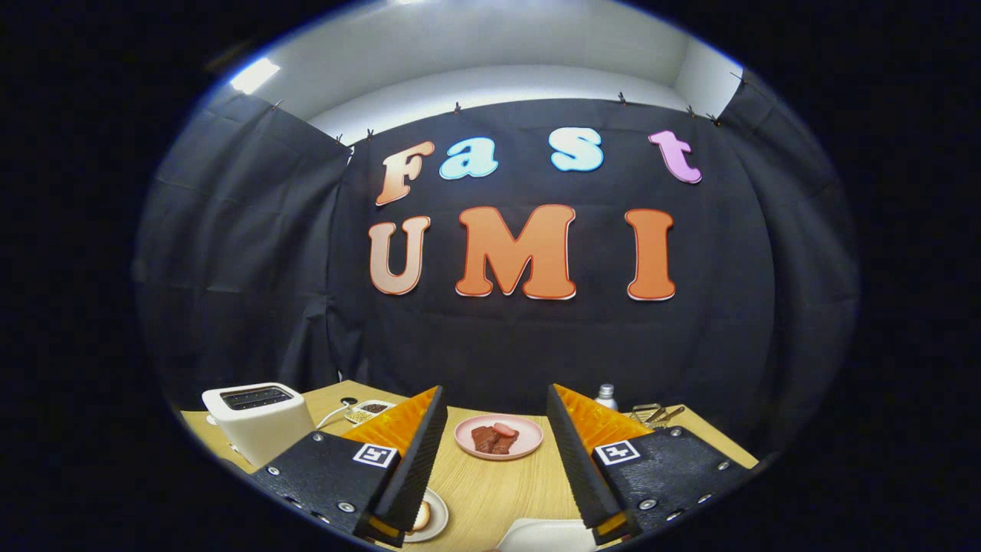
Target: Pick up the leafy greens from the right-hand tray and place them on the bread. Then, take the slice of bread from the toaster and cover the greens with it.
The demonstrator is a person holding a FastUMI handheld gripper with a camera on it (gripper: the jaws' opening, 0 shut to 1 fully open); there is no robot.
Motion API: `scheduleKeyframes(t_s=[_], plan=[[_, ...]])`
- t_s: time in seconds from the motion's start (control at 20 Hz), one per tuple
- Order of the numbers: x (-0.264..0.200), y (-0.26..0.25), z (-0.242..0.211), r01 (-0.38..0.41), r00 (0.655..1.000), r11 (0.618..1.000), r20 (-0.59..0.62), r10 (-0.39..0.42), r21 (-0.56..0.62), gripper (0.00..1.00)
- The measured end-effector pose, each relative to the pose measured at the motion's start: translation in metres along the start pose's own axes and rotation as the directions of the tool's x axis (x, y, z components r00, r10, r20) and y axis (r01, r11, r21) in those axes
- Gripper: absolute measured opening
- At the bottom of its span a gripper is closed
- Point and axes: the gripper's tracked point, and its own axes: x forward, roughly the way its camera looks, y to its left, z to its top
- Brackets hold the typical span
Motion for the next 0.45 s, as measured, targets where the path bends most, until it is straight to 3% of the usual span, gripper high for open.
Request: scheduleKeyframes(t_s=[0.45], plan=[[-0.026,-0.016,0.025,0.071,0.992,0.997,0.103,-0.069,-0.012,0.95]])
